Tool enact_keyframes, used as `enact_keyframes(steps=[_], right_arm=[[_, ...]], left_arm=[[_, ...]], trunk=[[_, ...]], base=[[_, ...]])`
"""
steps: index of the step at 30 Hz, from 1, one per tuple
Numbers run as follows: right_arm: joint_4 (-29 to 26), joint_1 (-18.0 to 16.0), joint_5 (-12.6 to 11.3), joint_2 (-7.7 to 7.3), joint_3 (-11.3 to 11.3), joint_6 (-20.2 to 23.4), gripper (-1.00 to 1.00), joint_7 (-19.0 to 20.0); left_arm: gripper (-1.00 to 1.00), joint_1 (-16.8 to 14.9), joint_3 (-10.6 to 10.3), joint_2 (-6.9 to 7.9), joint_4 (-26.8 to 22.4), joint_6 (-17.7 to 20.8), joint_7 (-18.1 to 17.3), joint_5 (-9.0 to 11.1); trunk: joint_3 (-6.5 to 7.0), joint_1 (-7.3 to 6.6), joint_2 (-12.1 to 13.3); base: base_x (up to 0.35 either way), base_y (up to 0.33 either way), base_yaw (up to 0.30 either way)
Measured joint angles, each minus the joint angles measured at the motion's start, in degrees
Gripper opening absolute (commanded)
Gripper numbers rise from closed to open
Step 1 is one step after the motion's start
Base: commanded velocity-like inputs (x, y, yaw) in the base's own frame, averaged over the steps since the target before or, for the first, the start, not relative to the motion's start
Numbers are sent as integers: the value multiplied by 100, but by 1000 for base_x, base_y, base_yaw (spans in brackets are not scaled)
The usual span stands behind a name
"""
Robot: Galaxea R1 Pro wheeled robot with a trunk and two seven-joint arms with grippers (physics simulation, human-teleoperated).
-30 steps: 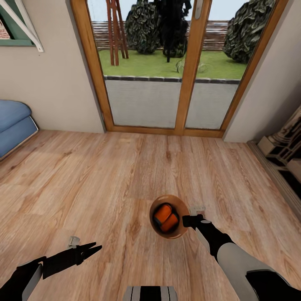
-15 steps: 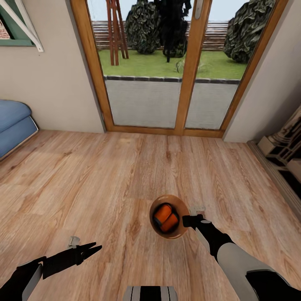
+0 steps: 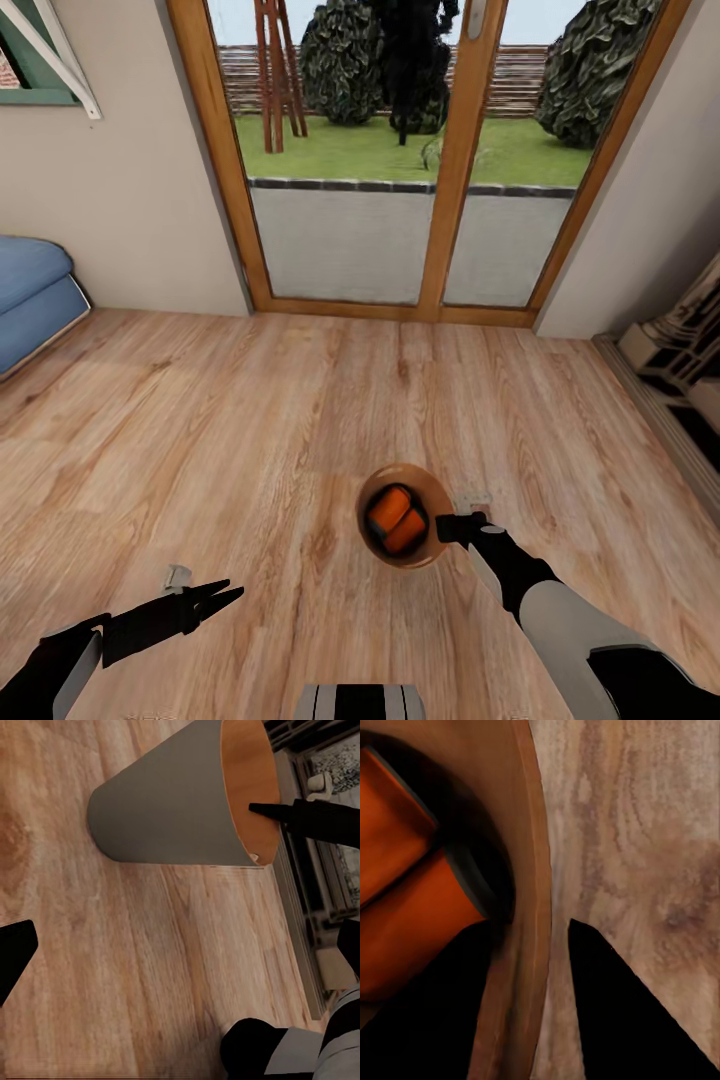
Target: Put the three can of soda from the living room inside the tash can in the kitchen.
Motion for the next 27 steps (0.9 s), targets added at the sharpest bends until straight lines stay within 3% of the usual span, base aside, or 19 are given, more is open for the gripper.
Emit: enact_keyframes(steps=[1, 2, 27], right_arm=[[-2, -1, -3, 0, -2, 1, 100, 3], [-8, -2, 1, 0, -5, 1, 100, 1], [-2, -1, -2, 0, -4, 0, 100, 4]], left_arm=[[100, 0, 0, 0, 1, -2, 2, -1], [100, 1, 0, 0, 0, -2, 3, -1], [100, 0, 0, 0, 0, -5, 3, -1]], trunk=[[0, 105, 1], [0, 111, 1], [0, 108, 1]], base=[[0, 0, 0], [0, 0, 0], [0, 0, 0]])
